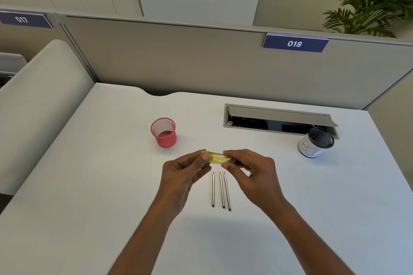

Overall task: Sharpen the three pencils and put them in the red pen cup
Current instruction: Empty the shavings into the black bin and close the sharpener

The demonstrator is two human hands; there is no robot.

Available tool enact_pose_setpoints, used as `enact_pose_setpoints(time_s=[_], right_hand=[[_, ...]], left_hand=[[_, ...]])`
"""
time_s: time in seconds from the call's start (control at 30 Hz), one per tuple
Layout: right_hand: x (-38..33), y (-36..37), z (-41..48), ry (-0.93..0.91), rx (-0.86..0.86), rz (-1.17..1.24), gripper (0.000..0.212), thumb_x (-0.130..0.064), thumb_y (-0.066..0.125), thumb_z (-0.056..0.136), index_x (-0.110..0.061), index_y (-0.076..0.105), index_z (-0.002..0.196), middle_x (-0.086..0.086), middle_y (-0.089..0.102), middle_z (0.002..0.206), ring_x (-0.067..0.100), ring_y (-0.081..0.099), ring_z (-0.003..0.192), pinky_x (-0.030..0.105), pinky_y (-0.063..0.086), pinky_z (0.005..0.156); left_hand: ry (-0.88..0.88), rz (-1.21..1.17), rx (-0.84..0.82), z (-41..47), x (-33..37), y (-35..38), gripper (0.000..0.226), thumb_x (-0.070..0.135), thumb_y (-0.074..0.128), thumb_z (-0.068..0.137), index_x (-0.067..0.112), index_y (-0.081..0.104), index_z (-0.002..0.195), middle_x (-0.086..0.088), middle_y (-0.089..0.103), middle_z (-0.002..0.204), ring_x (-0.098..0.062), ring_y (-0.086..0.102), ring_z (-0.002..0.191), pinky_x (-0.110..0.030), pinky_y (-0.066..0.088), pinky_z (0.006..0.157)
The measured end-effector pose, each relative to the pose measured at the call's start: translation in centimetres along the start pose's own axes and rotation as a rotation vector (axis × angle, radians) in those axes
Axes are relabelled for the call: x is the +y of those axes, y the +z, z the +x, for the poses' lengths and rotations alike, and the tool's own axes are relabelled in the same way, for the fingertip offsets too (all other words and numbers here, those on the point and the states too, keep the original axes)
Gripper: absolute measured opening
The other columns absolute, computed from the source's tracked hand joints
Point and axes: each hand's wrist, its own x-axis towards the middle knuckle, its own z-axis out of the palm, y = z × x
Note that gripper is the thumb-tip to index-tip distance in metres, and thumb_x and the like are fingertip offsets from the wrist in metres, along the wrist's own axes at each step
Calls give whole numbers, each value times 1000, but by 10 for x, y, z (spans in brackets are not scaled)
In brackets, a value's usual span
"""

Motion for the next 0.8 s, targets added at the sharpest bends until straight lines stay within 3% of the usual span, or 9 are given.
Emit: enact_pose_setpoints(time_s=[0.23, 0.53, 0.67, 0.8], right_hand=[[4, 5, -1, 76, 3, 65, 25, -13, 80, 86, -16, 79, 111, -10, 77, 97, 15, 73, 88, 28, 61, 80], [24, 15, 9, -6, -74, -110, 30, -12, 76, 90, -15, 74, 120, -7, 69, 114, 6, 67, 96, 17, 58, 85], [38, 26, 17, 2, -94, -153, 28, -13, 76, 90, -16, 75, 118, -6, 65, 109, 7, 65, 93, 13, 56, 78], [54, 44, 27, 28, -117, -201, 28, -20, 76, 90, -20, 75, 118, -7, 65, 107, 10, 62, 95, 20, 58, 71]], left_hand=[[39, 51, -9, 7, -6, -6, 33, 16, 78, 74, 4, 80, 105, -18, 80, 105, -27, 78, 92, -33, 63, 83], [-1, -38, 38, 22, -17, -16, 41, 14, 78, 77, 0, 75, 116, -18, 78, 113, -30, 77, 99, -39, 62, 92], [7, -33, 68, 32, -23, -23, 35, 13, 78, 81, -1, 76, 114, -19, 78, 112, -30, 76, 99, -36, 63, 90], [11, -34, 120, 47, -28, -34, 33, 15, 77, 84, -1, 76, 113, -21, 77, 113, -32, 75, 100, -35, 63, 87]])
